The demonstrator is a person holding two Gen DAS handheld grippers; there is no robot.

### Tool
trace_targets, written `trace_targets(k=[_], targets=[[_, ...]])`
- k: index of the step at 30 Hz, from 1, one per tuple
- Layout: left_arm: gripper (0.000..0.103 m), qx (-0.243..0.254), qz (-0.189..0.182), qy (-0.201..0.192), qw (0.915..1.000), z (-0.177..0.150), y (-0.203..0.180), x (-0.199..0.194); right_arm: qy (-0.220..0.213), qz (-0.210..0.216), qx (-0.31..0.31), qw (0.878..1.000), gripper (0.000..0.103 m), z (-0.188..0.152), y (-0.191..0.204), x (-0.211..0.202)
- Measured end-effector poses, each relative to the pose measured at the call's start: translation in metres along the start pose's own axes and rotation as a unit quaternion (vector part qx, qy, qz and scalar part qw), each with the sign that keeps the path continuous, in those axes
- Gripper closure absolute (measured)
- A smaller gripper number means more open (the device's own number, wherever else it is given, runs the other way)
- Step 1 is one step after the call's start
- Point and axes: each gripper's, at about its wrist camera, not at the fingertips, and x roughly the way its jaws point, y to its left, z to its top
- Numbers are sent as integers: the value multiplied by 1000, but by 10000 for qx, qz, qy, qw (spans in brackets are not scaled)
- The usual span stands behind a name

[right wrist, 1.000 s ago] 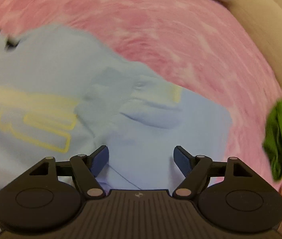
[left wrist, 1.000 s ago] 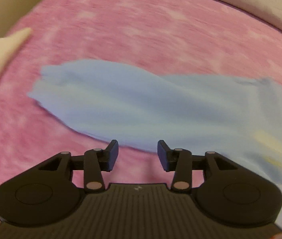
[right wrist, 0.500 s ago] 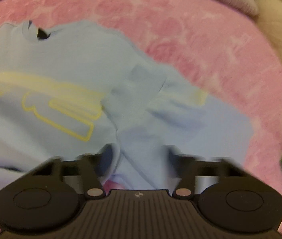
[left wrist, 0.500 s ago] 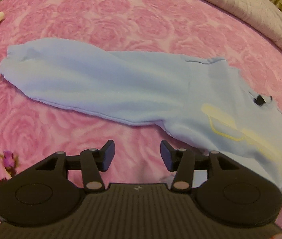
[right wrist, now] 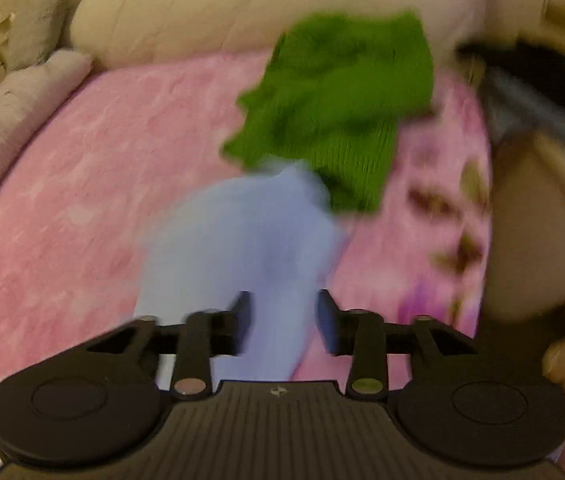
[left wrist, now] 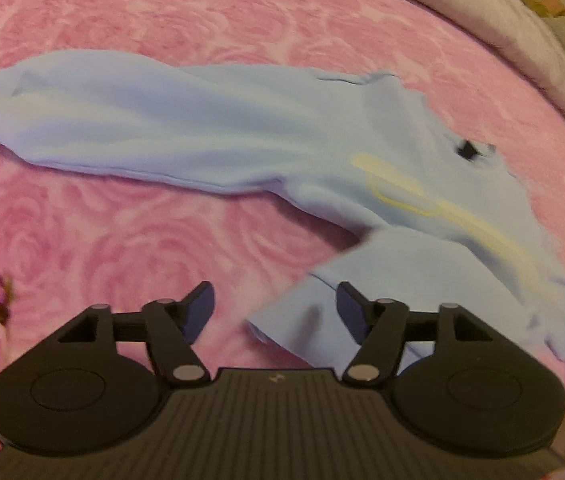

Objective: Fold clothes

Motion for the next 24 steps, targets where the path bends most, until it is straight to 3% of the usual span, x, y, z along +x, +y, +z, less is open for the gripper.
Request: trace_targets(k=[3, 5, 10, 11, 13, 14, 15, 16, 21, 24], targets=[[21, 23, -301, 81, 9995, 0, 5, 12, 1121, 899, -98, 9896, 40, -64, 7, 5], [21, 33, -494, 135, 9987, 0, 9, 21, 1943, 1520, -69, 9691, 40, -114, 17, 7], [20, 58, -974, 268, 9949, 0, 19, 43, 2406, 2157, -198, 9461, 40, -204, 55, 3], [24, 63, -1070, 295, 9938, 0, 22, 47, 2489, 2278, -225, 9411, 40, -222, 63, 2], [50, 73, -1262, 348, 9914, 0, 26, 56, 2653, 2519, -279, 9303, 39, -258, 79, 1], [74, 144, -1350, 389, 9900, -1, 25, 55, 2733, 2638, -305, 9245, 40, -276, 87, 0], [91, 239, -1436, 436, 9884, -4, 24, 53, 2814, 2757, -332, 9185, 75, -294, 95, -1], [93, 333, -1522, 482, 9866, -6, 23, 50, 2792, 2762, -325, 9191, 90, -299, 99, -3], [94, 395, -2129, 710, 9737, -26, 27, 1, 2520, 2943, -561, 9202, 92, -272, 92, -64], [94, 577, -2422, 1002, 9633, -57, 30, -31, 2475, 2643, -756, 9291, 91, -240, 59, -108]])
